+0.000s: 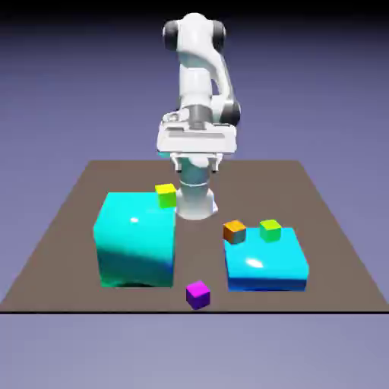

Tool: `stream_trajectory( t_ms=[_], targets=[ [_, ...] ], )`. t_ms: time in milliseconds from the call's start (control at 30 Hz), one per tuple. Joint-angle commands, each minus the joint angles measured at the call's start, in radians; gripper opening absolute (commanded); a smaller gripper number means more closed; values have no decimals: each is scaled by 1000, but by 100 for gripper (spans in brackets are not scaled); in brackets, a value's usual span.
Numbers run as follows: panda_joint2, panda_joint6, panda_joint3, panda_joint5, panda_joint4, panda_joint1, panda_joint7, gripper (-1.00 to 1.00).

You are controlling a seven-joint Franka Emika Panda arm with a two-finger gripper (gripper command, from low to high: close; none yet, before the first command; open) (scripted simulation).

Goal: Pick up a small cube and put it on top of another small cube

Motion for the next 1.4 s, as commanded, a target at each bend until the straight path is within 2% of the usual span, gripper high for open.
stream_trajectory(
  t_ms=[0,1167,1233,1367],
  targets=[
    [36,-39,2,-8,34,2,-5,0],
    [1305,-1389,74,-298,1206,71,-184,0],
    [1325,-1411,75,-302,1225,72,-187,0],
    [1348,-1258,64,-323,1094,50,-163,0]
  ],
)
